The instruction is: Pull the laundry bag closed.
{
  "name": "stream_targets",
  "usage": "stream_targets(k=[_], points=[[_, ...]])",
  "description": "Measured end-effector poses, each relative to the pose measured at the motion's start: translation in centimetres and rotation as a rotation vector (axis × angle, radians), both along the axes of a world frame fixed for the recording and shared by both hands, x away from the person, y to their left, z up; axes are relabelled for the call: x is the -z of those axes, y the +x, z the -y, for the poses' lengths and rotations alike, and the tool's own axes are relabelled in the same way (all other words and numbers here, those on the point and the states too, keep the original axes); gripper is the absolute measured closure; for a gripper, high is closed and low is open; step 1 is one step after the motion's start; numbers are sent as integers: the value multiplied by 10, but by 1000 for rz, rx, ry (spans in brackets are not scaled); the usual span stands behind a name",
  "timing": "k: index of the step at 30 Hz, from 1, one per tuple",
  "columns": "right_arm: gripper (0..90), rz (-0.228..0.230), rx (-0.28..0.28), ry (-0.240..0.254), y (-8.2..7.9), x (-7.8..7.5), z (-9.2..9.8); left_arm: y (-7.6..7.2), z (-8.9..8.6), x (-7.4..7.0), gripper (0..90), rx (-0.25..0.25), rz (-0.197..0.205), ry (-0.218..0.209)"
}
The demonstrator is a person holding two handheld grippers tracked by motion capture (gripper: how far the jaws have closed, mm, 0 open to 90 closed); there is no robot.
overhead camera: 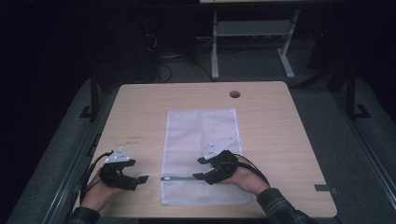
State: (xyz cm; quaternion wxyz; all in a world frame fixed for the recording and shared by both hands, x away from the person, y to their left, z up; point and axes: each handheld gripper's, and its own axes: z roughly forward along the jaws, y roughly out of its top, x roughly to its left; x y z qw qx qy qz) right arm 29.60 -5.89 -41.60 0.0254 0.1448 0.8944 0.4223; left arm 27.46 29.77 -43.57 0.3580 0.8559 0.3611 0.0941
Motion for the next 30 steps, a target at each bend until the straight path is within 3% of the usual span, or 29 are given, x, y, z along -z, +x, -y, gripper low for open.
stream_targets(k=[20, 30], points=[[567, -13, -98, 7, 8, 16, -62, 1, 0, 0, 126, -2, -3, -14], [639, -14, -149, -27, 11, 30, -92, 1, 0, 0, 126, -5, -3, -21]])
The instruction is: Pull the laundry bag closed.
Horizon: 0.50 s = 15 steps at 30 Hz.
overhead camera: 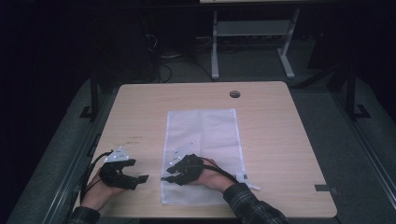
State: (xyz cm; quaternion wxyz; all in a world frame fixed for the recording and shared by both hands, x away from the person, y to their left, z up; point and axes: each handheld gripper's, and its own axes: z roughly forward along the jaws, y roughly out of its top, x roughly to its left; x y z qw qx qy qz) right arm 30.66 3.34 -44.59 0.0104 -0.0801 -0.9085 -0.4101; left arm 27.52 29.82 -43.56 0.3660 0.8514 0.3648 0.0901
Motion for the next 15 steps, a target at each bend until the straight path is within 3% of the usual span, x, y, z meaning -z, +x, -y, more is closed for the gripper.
stream_targets(k=[11, 15], points=[[687, 6, -13, -59, 3, 13, -12, 0, 0, 0, 127, 6, -4, 6], [756, 11, -17, -67, 4, 16, -13, 0, 1, 0, 128, 7, -5, 6]])
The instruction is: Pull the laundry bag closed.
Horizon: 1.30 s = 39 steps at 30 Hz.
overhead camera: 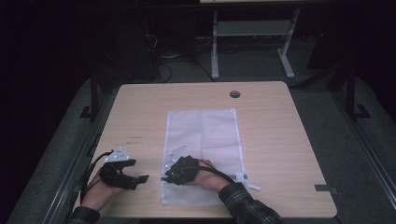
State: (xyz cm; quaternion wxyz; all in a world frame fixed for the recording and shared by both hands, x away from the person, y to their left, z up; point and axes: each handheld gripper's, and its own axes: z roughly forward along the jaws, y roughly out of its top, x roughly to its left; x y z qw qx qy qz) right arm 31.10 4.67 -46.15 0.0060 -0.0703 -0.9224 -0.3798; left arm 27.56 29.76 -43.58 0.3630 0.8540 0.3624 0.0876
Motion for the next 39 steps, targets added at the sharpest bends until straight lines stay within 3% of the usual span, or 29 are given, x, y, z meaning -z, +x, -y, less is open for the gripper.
stream_targets(k=[5, 13, 15, 29, 33, 39], points=[[805, -15, -14, 3, 1, 0, 0, 0, 1, 0, 128, 3, -4, -1], [810, -13, 8, 58, 3, -13, 9, 0, 4, 2, 140, 22, -30, -9], [811, -9, 14, 70, 5, -17, 12, 0, 9, 1, 144, 37, -49, -42], [812, 8, 23, 88, 5, -25, 14, 2, 36, 5, 260, 121, -149, -129], [811, 7, 22, 97, 4, -27, 14, 6, 44, 8, 339, 156, -178, -140], [811, 6, 16, 108, 4, -29, 16, 12, 45, 11, 530, 184, -219, -168]])
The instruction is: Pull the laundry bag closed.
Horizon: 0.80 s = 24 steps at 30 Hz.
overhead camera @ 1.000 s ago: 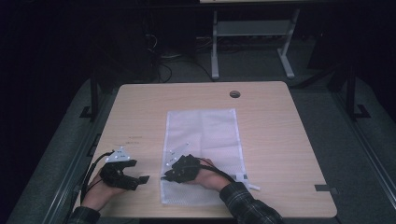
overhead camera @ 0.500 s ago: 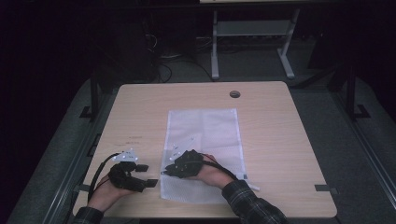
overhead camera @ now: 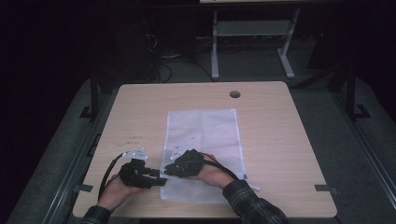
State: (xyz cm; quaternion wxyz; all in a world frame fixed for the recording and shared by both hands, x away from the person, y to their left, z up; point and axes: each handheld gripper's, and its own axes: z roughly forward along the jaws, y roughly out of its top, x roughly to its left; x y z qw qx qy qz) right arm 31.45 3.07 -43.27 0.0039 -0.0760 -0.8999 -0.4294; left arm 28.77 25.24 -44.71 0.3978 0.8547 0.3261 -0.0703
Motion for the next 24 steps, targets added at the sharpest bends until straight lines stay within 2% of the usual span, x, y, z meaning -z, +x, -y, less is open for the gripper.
stream_targets(k=[11, 24], points=[[812, -6, 0, 13, 1, -2, 4, 6, -6, 1, 848, -14, -36, -32], [813, 4, -7, -19, 1, 3, 6, 6, -6, 1, 872, -26, -65, -41]])
